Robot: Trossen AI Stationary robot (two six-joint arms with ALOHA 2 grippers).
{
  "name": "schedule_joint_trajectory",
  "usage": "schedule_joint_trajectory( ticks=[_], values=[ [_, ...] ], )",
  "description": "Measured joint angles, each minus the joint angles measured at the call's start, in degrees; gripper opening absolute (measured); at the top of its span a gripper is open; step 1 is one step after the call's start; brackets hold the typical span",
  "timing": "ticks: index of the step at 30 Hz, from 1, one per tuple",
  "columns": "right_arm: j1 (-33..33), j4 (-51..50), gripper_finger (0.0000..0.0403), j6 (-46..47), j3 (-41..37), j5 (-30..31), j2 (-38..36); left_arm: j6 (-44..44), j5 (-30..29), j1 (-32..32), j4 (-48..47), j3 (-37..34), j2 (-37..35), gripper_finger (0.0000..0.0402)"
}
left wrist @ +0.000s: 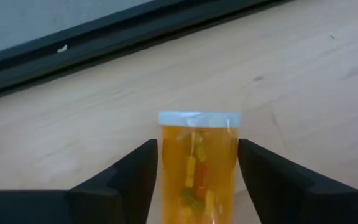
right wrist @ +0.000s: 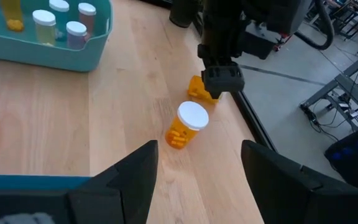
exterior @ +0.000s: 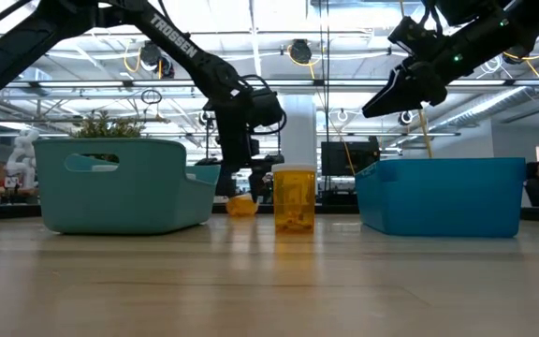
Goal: Pick and place medicine bottles into bin by pill shape (circle, oval)
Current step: Put the large orange pill bottle into the blue bin
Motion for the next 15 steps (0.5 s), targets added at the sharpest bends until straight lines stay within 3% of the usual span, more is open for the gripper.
schedule_joint_trajectory(
  ticks=[8, 15],
  values=[
    [0.0, 0.0, 0.0224, 0.3, 0.0, 0.0, 0.0, 8.1, 1.5, -0.6, -0.2, 0.0, 0.0, 0.0197],
    [0.0, -0.5, 0.0224, 0.6, 0.0, 0.0, 0.0, 11.1, 2.6, -0.9, -1.3, 0.0, 0.0, 0.0255]
  ],
)
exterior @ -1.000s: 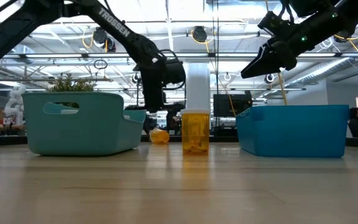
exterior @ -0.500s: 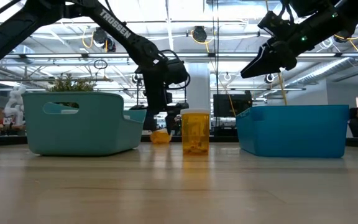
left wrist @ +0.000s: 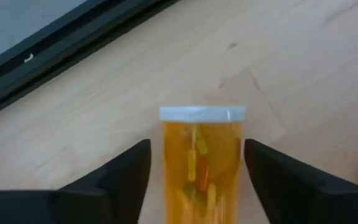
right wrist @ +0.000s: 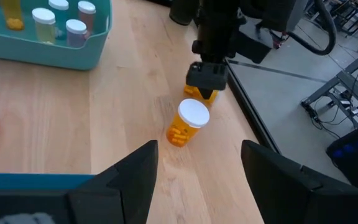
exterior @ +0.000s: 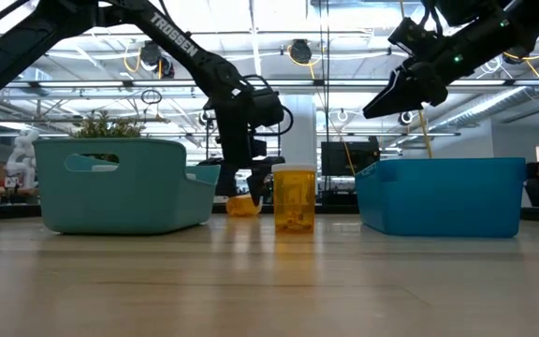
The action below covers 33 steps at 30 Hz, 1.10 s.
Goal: Pick and place medicine bottles into bin by pill shape (circle, oval)
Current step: Put the large orange pill bottle into the blue bin
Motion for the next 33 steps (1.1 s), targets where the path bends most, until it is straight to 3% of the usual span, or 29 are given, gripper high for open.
schedule_joint_trajectory(
  ticks=[6, 11, 33],
  values=[
    [0.0, -1.0, 0.0224, 0.9, 0.0, 0.0, 0.0, 1.9, -1.6, -0.4, -4.6, 0.0, 0.0, 0.0319],
    [0.0, -1.1, 0.0224, 1.3, 0.0, -0.1, 0.0, 3.7, -2.0, -0.8, -6.3, 0.0, 0.0, 0.0337],
    [0.0, -1.7, 0.0224, 1.3, 0.0, -1.7, 0.0, 7.2, -0.4, -0.7, -6.1, -0.1, 0.5, 0.0190]
  ],
)
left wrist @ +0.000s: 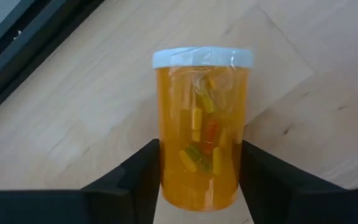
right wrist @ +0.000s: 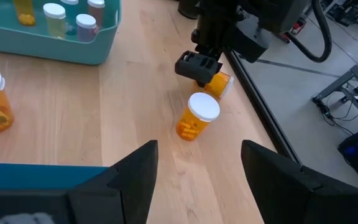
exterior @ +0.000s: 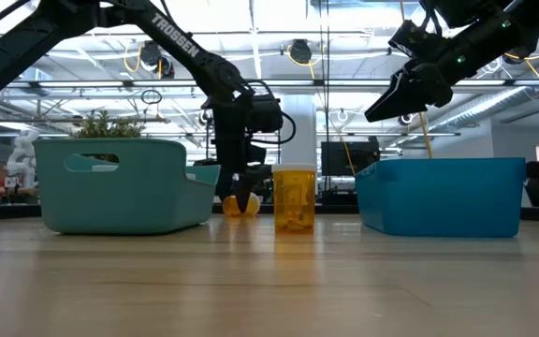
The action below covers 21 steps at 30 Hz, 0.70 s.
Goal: Pick and place medicine bottles into bin by pill shape (circle, oval)
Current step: Put the large orange pill bottle into the blue bin
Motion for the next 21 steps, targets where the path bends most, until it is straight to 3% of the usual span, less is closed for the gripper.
schedule_joint_trajectory(
  ticks=[9, 16, 21],
  values=[
    [0.0, -1.2, 0.0224, 0.0, 0.0, 0.2, 0.0, 3.4, 1.0, -1.0, -0.5, 0.0, -3.2, 0.0200],
    [0.0, -1.4, 0.0224, 1.0, 0.0, 0.2, 0.0, 7.4, 0.9, -3.5, -1.8, 0.0, -14.6, 0.0187],
    [0.0, -0.9, 0.0224, 2.0, 0.0, -0.1, 0.0, 13.8, 1.3, -9.1, -1.1, -1.0, -23.2, 0.0195]
  ],
)
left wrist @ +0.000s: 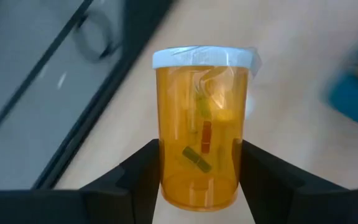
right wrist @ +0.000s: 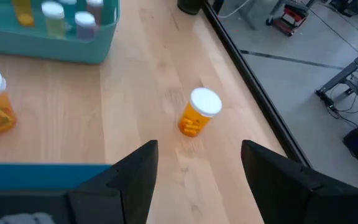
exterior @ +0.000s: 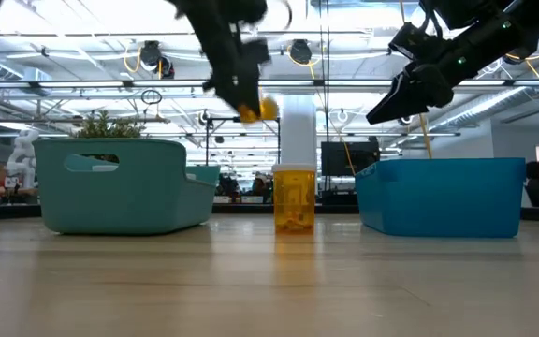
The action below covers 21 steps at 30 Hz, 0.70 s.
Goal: Pick and place medicine bottles into bin by pill shape (circle, oval)
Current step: Put the large orange pill bottle into the blue bin
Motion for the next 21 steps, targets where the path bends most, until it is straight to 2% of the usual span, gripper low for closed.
schedule_joint_trajectory(
  ticks=[2, 4, 9, 14, 17, 21],
  values=[
    [0.0, 0.3, 0.0224, 0.8, 0.0, -1.2, 0.0, 4.9, 2.7, -3.2, 2.2, -2.4, -3.2, 0.0198],
    [0.4, 0.3, 0.0224, 0.8, 0.0, -5.0, 0.0, 8.9, 5.7, -6.7, 4.8, -5.5, -5.8, 0.0197],
    [3.6, 7.1, 0.0227, 2.1, -0.1, -12.4, 0.0, 10.4, 7.0, -13.6, 11.6, -13.2, -10.4, 0.0195],
    [10.3, 16.9, 0.0264, -0.9, 0.0, -13.0, 3.2, 10.6, 6.7, -18.1, 16.5, -18.4, -11.5, 0.0200],
    [13.9, 22.1, 0.0294, -4.0, 1.3, -12.5, 6.9, 11.5, 9.3, -19.7, 19.9, -20.8, -11.6, 0.0198],
    [18.4, 22.1, 0.0311, -12.7, 5.4, -7.1, 14.1, 11.8, 12.7, -21.1, 24.5, -24.3, -11.6, 0.0193]
  ],
)
